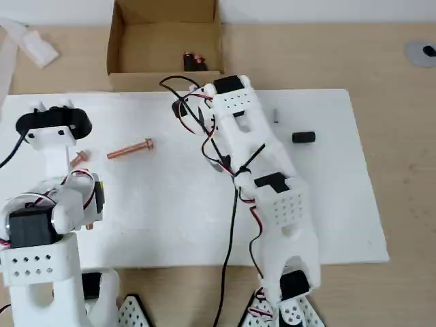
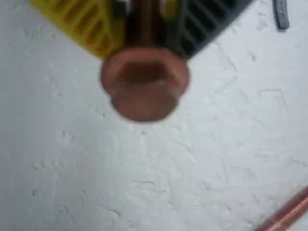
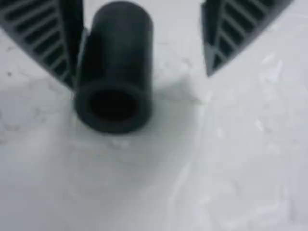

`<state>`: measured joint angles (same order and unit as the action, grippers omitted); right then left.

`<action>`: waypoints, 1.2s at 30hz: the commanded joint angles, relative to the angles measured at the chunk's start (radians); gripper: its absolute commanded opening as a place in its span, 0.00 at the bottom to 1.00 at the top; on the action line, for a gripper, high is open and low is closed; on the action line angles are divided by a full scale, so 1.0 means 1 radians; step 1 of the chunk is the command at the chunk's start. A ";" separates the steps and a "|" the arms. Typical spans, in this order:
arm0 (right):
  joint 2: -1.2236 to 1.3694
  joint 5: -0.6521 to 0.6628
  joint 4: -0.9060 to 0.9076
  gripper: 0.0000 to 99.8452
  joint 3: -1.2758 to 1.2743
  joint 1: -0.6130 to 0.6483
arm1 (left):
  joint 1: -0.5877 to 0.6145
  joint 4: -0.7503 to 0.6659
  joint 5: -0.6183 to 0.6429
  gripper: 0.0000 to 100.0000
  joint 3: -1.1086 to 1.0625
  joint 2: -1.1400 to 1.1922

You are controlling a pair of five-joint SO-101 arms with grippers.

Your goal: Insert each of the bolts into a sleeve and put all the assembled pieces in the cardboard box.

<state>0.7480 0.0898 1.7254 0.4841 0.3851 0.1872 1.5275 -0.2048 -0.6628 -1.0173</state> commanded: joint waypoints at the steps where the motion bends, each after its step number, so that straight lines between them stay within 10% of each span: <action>1: 0.042 -0.009 0.041 0.21 -0.041 -0.048 | -0.015 0.003 -0.005 0.01 0.018 -0.016; 20: 0.044 -0.009 0.035 0.21 -0.093 -0.042 | -0.009 0.005 -0.005 0.01 0.018 -0.016; 36: 0.102 -0.009 0.021 0.01 -0.085 -0.044 | -0.008 0.005 -0.005 0.01 0.018 -0.016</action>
<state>0.7557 0.0882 1.7254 0.4641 0.3437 0.1872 1.5275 -0.2048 -0.6628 -1.0173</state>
